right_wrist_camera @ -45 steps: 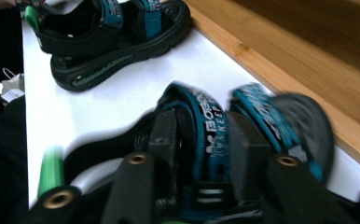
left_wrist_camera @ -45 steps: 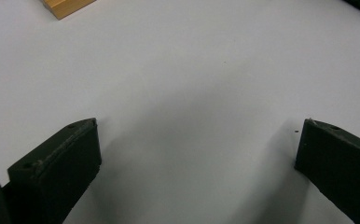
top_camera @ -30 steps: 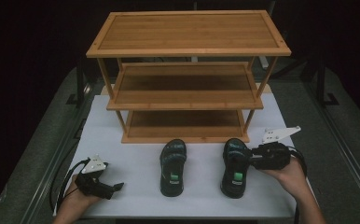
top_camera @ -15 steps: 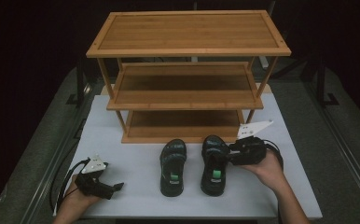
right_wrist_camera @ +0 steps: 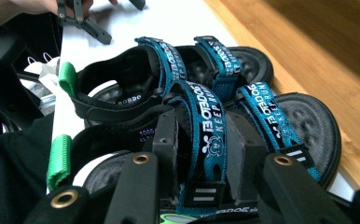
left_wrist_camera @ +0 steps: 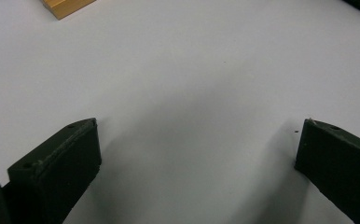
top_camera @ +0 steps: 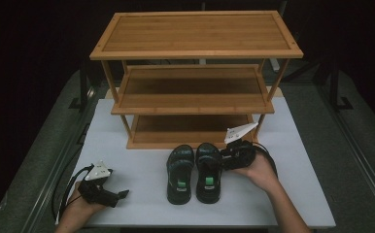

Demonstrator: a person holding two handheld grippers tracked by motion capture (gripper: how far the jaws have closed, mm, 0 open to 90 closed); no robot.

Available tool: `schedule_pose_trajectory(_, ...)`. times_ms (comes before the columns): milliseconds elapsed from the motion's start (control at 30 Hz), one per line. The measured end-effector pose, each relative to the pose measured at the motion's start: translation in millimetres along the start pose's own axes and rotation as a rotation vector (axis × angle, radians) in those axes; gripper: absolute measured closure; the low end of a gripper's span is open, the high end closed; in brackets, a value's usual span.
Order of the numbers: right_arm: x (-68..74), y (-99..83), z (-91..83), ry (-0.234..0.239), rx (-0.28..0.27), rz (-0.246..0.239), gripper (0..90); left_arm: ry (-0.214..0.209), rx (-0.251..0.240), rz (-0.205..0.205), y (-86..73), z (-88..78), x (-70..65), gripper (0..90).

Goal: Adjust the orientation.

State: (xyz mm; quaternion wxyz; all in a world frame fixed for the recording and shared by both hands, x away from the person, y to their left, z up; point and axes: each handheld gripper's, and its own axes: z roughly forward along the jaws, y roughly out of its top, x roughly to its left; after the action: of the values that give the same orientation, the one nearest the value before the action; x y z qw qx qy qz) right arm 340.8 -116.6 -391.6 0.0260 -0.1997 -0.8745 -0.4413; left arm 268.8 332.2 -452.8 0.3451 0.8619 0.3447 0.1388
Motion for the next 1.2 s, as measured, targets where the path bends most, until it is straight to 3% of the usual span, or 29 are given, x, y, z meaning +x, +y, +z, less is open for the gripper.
schedule_pose_trajectory(233,-1.6,-2.5,7.7,0.007,0.005,0.005,67.1,0.0,0.0,0.001,0.1,0.1,0.0,0.0)
schedule_pose_trajectory(367,1.1,-4.0,6.7,-0.011,-0.008,0.002,59.1,-0.004,0.002,0.0,0.5,-0.5,0.6,0.0)
schedule_pose_trajectory(567,7.5,-7.3,-1.1,-0.08,-0.024,-0.003,48.2,-0.048,-0.013,-0.013,4.4,-2.6,1.1,0.6)
schedule_pose_trajectory(633,10.2,-8.8,-4.9,-0.093,-0.029,0.001,46.3,-0.067,-0.03,-0.002,8.3,-4.5,-2.1,6.1)
schedule_pose_trajectory(700,12.6,-10.8,-8.1,-0.093,-0.036,0.009,46.0,-0.069,-0.049,0.006,14.3,-6.3,-6.1,6.2)
schedule_pose_trajectory(800,15.0,-13.3,-11.2,-0.108,-0.042,0.012,45.2,-0.094,-0.091,0.02,24.7,-9.9,-10.7,14.2)
schedule_pose_trajectory(900,16.4,-15.1,-13.1,-0.118,-0.04,0.014,44.4,-0.12,-0.117,0.034,38.1,-10.7,-15.5,14.3)
schedule_pose_trajectory(1200,19.6,-17.9,-18.3,-0.142,-0.037,0.024,41.3,-0.196,-0.129,0.116,84.5,1.2,-32.8,14.7)
